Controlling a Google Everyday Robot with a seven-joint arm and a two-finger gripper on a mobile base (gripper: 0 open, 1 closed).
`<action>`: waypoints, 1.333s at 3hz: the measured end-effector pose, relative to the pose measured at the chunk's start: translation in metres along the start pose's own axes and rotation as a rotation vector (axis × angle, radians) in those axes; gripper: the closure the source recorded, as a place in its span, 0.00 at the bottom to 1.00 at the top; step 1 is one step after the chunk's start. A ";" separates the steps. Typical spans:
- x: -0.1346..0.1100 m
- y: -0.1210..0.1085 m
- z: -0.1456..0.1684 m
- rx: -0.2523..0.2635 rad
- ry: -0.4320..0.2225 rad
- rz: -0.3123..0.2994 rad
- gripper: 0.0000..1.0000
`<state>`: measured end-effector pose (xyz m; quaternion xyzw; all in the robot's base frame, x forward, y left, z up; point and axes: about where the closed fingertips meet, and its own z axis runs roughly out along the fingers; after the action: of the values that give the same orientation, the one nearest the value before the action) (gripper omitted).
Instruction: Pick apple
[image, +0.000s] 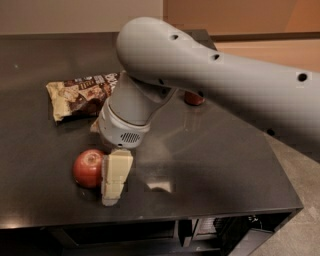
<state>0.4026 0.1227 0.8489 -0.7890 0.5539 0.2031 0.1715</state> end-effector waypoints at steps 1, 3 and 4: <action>-0.002 0.001 0.004 -0.015 0.001 0.010 0.18; -0.002 0.001 0.001 -0.031 -0.003 0.020 0.64; 0.003 -0.006 -0.018 -0.025 -0.005 0.039 0.88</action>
Offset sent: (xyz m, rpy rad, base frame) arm -0.0037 0.0031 -0.0079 -0.0162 0.0489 -0.0001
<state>0.4111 0.1133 0.8633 -0.7796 0.5662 0.2153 0.1592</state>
